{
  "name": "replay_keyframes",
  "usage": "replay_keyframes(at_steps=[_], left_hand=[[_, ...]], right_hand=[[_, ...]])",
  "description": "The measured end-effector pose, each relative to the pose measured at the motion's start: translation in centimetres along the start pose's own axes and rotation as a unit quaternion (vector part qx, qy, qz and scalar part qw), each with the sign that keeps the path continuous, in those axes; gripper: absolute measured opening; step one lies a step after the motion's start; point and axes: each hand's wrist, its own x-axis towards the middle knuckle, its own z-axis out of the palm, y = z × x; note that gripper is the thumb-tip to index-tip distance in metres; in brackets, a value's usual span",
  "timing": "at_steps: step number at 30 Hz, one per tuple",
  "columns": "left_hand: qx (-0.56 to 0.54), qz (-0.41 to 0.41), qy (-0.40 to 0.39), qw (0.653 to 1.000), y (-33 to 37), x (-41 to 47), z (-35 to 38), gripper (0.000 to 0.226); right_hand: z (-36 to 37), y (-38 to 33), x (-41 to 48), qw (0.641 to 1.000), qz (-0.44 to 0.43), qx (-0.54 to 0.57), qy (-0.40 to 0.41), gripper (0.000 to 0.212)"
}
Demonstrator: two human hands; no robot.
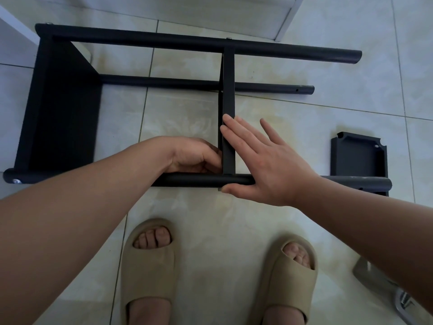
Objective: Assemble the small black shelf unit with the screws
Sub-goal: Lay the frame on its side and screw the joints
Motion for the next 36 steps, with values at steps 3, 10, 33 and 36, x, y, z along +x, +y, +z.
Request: replay_keyframes(at_steps=[3,10,33,36], left_hand=[[0.021,-0.007,0.005,1.000,-0.08,-0.08,-0.06,0.027],[0.018,0.002,0.041,0.999,0.20,0.13,-0.17,0.018],[0.016,0.010,0.038,0.999,0.26,-0.22,0.07,0.026],[0.008,0.018,0.033,0.999,0.25,-0.21,0.18,0.030]], right_hand=[[0.06,0.03,0.03,1.000,-0.001,-0.008,-0.003,0.104],[0.10,0.01,0.09,1.000,0.000,-0.007,-0.006,0.104],[0.05,-0.05,0.07,1.000,0.002,-0.004,-0.001,0.104],[0.02,-0.05,0.08,1.000,0.001,-0.008,-0.005,0.104]])
